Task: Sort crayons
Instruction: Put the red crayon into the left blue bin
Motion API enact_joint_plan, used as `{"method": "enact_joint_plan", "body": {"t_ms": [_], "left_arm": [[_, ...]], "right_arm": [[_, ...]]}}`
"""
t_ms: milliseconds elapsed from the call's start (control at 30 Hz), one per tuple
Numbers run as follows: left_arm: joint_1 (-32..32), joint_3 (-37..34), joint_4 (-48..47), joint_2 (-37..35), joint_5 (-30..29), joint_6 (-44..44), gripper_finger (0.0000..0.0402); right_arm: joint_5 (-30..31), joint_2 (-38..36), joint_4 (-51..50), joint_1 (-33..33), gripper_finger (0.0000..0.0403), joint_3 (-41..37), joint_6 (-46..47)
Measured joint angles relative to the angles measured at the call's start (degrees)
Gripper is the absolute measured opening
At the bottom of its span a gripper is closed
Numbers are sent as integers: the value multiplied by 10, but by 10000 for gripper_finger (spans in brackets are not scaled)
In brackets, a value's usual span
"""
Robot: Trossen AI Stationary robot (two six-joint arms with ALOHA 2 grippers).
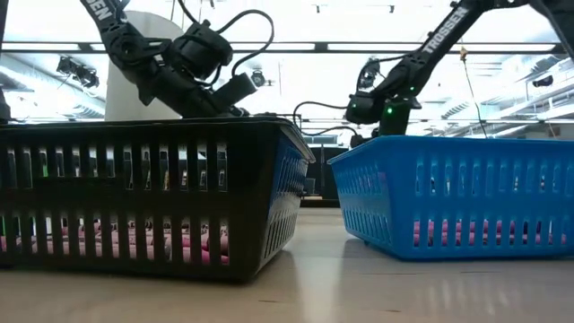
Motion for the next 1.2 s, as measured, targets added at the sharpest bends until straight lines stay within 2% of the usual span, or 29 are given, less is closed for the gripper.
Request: {"method": "enact_joint_plan", "body": {"t_ms": [200, 400, 600, 733, 1200], "left_arm": [[-9, 0, -1, 0, 2, 0, 194], [-9, 0, -2, 0, 2, 0, 194], [-9, 0, 3, 0, 2, -3, 194], [-9, 0, 4, 0, 2, -4, 194], [-9, 0, 3, 0, 6, -11, 194]], "right_arm": [[-8, 36, -56, -15, 185, 47, -6], [-21, 38, -61, -36, 240, 51, 0], [-23, 48, -74, -38, 276, 52, 5], [6, 66, -105, -25, 281, 76, -14], [-5, 154, -192, -20, 280, 221, -36]]}}
